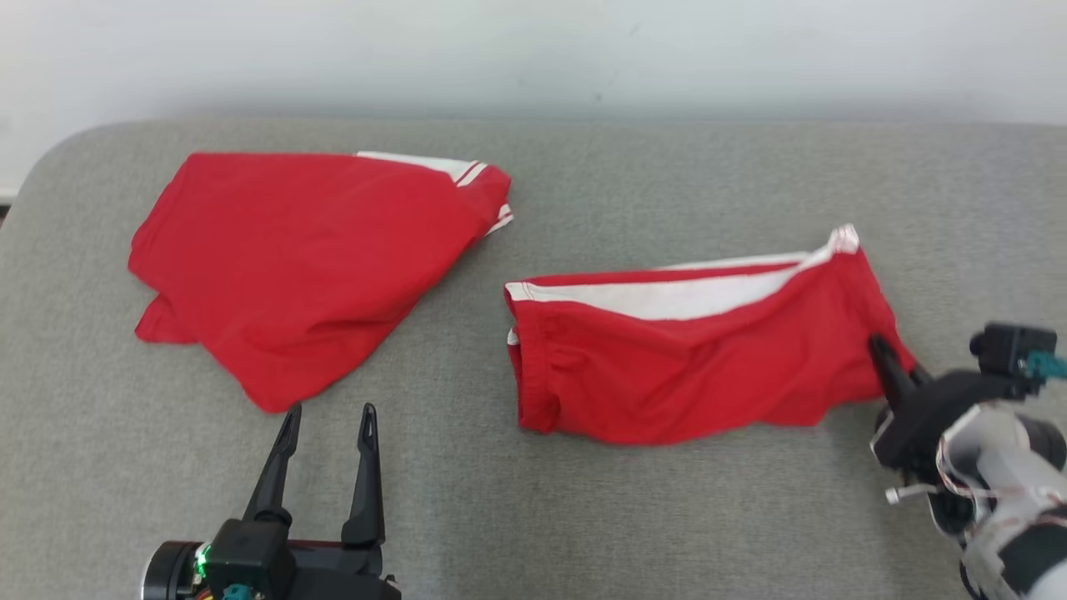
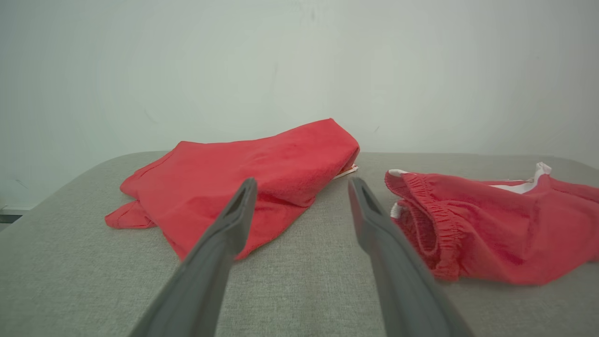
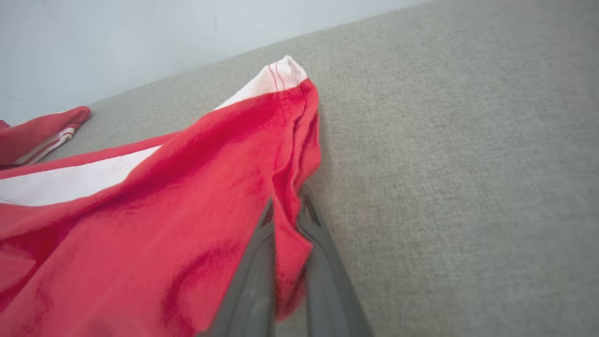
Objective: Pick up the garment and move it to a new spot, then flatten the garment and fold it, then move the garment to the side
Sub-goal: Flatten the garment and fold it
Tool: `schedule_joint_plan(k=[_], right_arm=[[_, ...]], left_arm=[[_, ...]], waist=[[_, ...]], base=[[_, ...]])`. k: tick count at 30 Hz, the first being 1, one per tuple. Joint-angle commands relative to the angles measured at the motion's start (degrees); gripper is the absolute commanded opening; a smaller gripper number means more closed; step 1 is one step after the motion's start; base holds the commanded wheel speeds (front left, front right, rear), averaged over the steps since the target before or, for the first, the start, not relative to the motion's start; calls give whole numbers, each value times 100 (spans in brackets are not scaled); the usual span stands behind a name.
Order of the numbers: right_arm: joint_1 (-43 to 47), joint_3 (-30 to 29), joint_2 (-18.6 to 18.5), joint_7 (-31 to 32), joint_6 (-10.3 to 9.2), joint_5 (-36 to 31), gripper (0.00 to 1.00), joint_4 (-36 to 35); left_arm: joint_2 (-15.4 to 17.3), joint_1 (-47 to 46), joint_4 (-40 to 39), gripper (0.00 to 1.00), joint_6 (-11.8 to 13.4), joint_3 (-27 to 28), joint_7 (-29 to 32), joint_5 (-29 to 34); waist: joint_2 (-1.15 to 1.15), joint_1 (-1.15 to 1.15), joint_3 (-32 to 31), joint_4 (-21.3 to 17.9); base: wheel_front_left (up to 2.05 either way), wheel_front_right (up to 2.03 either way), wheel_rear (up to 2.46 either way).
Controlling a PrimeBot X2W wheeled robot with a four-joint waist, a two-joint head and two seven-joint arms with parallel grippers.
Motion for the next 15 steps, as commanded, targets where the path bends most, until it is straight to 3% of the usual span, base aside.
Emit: schedule_joint_plan(k=[1,8,10,15], right_arm=[[175,20,-74,-19,-14,87,0,-104],[1107,-16,-464,108,-14,445,0,-774],[1217,-96,-499,79,-14,461,100,-852],[1002,-192,-539,131,-14,199,100,-818]], left_arm=[[-3,89,9,100,1,25,-19,13],[-3,166,-27,100,-33,77,-19,37],[-3,181,-34,100,-33,84,-19,25],[-3,131,-38,100,-68,93,-19,41]], waist=[[0,0,-164,-160],[0,0,-226,-253],[0,0,-215,-272],[0,0,-164,-275]], base=[[0,0,0],[0,0,0],[0,0,0],[0,0,0]])
